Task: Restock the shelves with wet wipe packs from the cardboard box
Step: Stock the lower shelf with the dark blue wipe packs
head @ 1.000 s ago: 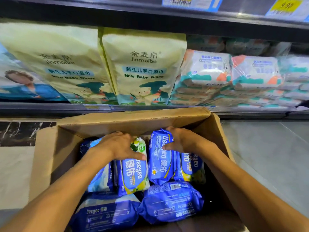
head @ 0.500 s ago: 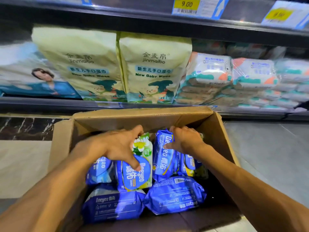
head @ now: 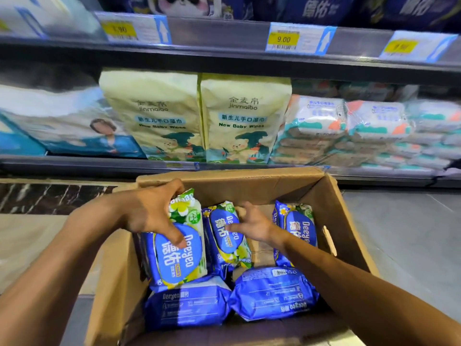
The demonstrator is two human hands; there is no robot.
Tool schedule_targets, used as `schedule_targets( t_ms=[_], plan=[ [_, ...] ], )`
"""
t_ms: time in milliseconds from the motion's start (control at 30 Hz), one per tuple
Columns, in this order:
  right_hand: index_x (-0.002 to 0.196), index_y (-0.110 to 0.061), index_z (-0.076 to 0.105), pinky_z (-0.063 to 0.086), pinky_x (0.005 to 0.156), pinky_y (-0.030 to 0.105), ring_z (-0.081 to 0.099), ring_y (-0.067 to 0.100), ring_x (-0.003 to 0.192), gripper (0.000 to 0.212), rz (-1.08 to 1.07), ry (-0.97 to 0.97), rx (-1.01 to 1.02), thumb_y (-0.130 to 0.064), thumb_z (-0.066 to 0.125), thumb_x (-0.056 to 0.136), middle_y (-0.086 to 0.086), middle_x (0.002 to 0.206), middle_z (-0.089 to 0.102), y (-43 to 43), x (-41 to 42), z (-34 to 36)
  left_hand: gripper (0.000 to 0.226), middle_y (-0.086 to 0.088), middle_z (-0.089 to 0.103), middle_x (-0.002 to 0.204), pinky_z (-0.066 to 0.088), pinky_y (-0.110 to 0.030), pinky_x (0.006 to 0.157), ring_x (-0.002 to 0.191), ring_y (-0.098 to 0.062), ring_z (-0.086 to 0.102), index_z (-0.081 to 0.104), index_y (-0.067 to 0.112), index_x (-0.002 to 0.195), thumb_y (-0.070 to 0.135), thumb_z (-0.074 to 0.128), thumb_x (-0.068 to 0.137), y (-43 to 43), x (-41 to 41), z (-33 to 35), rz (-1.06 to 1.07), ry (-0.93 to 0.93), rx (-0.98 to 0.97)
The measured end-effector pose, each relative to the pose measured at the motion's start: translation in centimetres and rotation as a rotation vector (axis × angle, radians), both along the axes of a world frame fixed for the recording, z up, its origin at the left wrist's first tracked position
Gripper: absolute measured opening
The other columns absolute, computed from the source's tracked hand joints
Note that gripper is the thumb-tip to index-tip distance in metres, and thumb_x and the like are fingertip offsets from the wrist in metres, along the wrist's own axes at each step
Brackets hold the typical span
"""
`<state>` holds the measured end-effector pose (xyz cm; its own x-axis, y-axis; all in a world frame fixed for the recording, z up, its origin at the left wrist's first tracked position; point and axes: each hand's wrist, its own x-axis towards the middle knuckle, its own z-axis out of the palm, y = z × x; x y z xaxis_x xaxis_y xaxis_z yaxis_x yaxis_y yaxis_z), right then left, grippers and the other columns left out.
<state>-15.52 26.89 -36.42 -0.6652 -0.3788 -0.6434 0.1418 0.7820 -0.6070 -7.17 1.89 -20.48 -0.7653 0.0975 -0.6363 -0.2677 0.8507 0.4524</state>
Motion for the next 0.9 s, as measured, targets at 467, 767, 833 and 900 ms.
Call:
schedule_targets(
  t_ms=[467,767,833,900],
  plan=[
    [0.136,-0.013,0.051,0.047,0.083,0.028,0.057,0.015,0.111,0.071,-0.233,-0.430,-0.130,-0.040,0.086,0.079,-0.001,0.124,0.063,0.0,1.7,0.5,0.073,0.012,0.070,0.100,0.055,-0.028,0.079,0.088,-0.007,0.068,0.045,0.032,0.104,0.041,0.097,0.053,-2.1,0.5,-0.4,0.117,0.118,0.081],
    [0.126,-0.023,0.054,0.049,0.091,0.033,0.062,0.019,0.117,0.073,-0.149,-0.437,-0.153,-0.049,0.091,0.068,-0.003,0.123,0.069,-0.6,2.8,0.9,0.080,0.007,0.076,0.095,0.060,-0.027,0.071,0.084,-0.008,0.074,0.049,0.019,0.110,0.032,0.097,0.048,-2.7,1.0,2.6,0.292,0.280,0.278],
    [0.135,-0.021,0.047,0.048,0.091,0.035,0.058,0.022,0.123,0.110,-0.156,-0.391,-0.117,-0.066,0.093,0.046,-0.001,0.134,0.061,-0.9,3.2,0.9,0.078,0.005,0.077,0.093,0.059,-0.025,0.065,0.081,-0.011,0.075,0.050,0.017,0.109,0.026,0.097,0.048,-2.4,1.2,2.9,0.335,0.305,0.313],
    [0.136,-0.022,0.045,0.050,0.100,0.039,0.059,0.021,0.123,0.126,-0.181,-0.325,-0.124,-0.072,0.093,0.032,-0.001,0.137,0.060,-1.0,3.4,0.2,0.076,0.004,0.077,0.092,0.061,-0.027,0.066,0.081,-0.013,0.076,0.050,0.022,0.108,0.024,0.097,0.048,-2.2,1.3,3.3,0.370,0.320,0.325]
  ],
)
